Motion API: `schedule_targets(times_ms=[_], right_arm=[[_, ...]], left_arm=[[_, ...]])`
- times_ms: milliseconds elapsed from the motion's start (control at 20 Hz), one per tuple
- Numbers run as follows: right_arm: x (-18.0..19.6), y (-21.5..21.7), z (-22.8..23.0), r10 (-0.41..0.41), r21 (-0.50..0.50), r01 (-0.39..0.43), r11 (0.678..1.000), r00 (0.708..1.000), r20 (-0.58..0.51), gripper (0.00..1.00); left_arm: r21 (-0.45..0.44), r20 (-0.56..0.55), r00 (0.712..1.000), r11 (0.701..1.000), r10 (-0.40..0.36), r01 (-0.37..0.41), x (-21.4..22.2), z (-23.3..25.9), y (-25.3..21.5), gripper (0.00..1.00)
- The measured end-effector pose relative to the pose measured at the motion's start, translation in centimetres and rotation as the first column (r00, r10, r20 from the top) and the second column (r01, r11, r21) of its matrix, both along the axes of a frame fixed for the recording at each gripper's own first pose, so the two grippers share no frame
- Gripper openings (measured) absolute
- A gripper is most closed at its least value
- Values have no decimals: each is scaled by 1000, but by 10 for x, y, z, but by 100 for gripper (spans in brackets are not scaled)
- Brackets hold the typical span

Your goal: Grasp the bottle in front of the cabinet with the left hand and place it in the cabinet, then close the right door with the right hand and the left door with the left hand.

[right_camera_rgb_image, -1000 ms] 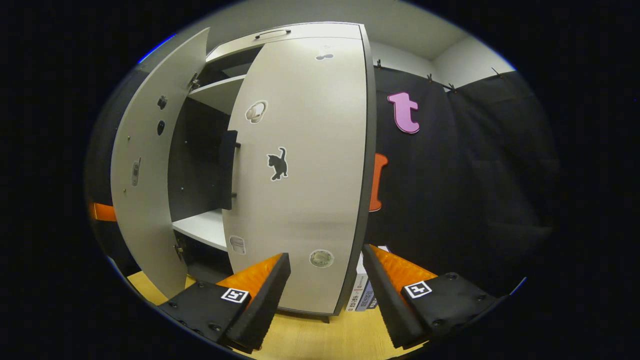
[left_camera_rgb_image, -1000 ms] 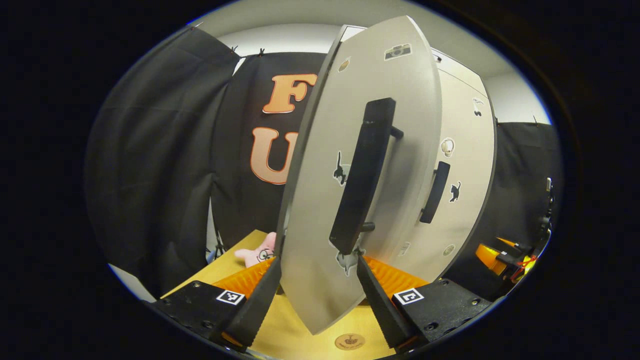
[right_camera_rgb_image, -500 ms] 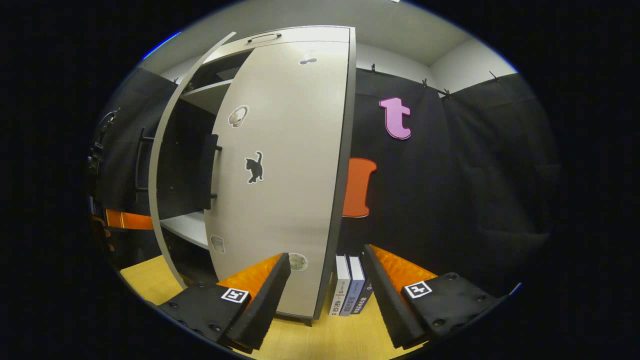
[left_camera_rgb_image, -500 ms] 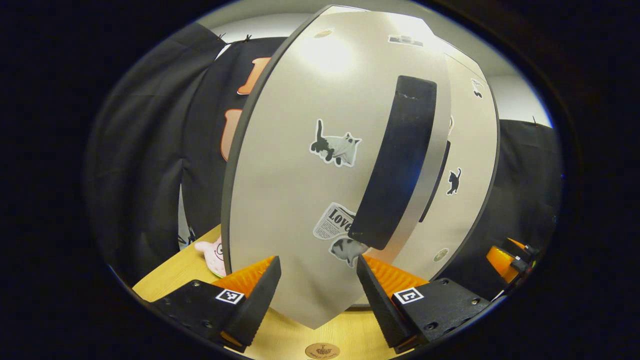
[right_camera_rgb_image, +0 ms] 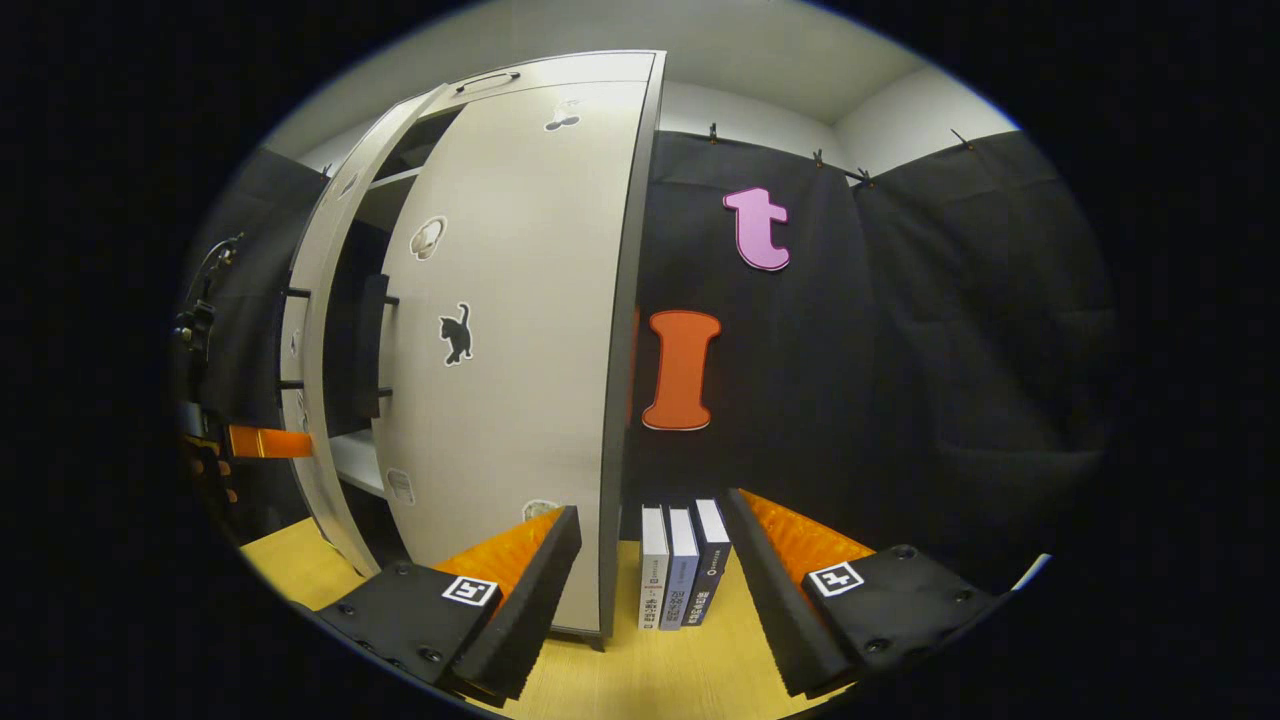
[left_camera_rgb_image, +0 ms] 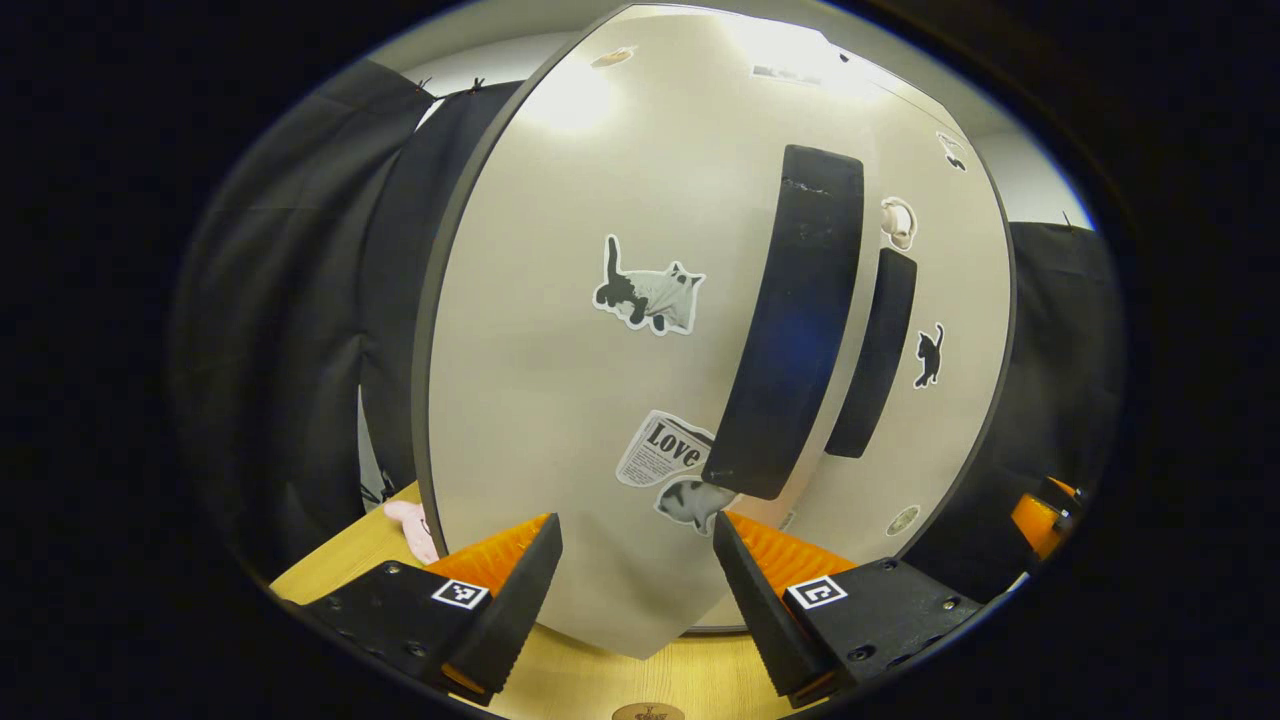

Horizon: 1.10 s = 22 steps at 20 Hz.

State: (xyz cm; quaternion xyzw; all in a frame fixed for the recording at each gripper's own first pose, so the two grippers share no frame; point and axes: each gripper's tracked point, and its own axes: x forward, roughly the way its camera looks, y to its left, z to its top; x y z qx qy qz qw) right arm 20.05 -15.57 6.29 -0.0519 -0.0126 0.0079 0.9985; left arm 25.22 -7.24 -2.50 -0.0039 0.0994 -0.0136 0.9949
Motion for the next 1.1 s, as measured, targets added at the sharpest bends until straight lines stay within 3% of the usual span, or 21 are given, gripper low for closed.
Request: schedule_targets(times_ms=[600,1100], right_arm=[[-6,-18,-15,-45,14,45,999,999,-26,97],[-31,-10,-5,-63,11,63,998,998,-8,97]], left_arm=[[32,-44,998,999,-33,35,11,-17,-11,93],[21,-26,998,999,-49,50,-37,12,7,93]])
